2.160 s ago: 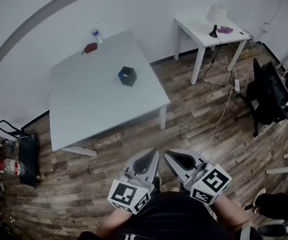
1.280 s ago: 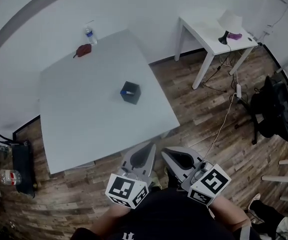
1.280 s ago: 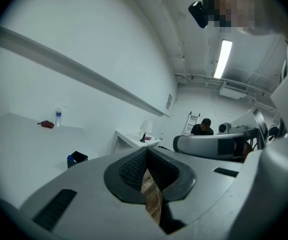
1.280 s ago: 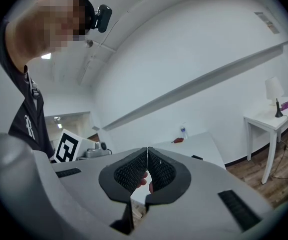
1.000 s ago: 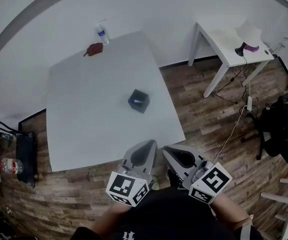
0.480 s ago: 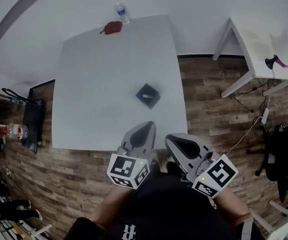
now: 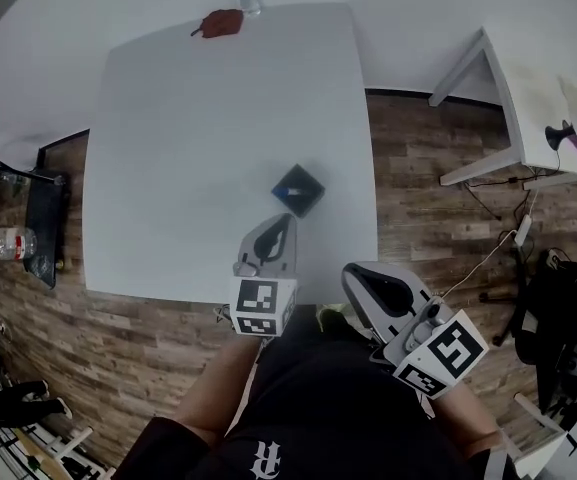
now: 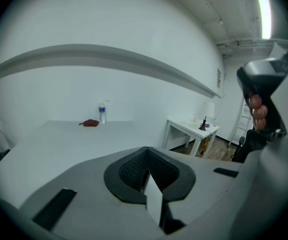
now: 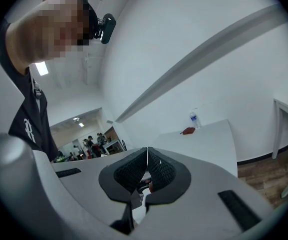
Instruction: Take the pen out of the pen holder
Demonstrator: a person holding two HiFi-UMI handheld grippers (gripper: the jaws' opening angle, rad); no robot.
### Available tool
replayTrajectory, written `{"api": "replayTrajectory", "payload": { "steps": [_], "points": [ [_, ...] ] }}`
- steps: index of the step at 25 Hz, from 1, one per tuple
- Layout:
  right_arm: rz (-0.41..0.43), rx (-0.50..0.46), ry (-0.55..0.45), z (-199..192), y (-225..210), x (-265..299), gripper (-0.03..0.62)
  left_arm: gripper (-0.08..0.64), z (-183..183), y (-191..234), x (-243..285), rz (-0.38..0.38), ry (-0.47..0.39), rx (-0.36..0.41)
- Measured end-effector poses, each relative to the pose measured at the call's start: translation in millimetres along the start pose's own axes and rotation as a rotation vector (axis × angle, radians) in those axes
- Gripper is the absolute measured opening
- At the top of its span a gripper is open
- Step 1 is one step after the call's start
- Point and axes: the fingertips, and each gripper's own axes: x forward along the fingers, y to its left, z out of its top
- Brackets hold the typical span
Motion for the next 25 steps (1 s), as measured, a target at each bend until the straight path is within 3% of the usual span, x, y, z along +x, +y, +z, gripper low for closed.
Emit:
{"api": "replayTrajectory", "payload": {
  "steps": [7, 15, 19, 25],
  "points": [
    [-0.039, 0.037, 0.074, -11, -24, 31, 0.015, 0.005, -35, 43, 41, 0.062, 0.047, -0.001],
    [-0.059, 0.068, 0.114, -14, -41, 49, 0.015, 0.010, -61, 46, 65, 0.025, 0.115, -0.008],
    [-0.067, 0.079, 0.126, -15, -46, 54, 0.015, 0.093, -65, 49, 71, 0.026, 0.131, 0.010],
    [-0.079, 0.091, 0.135, -17, -53, 57, 0.015, 0.112, -78, 47, 80, 0.016, 0.169, 0.060]
  ]
}}
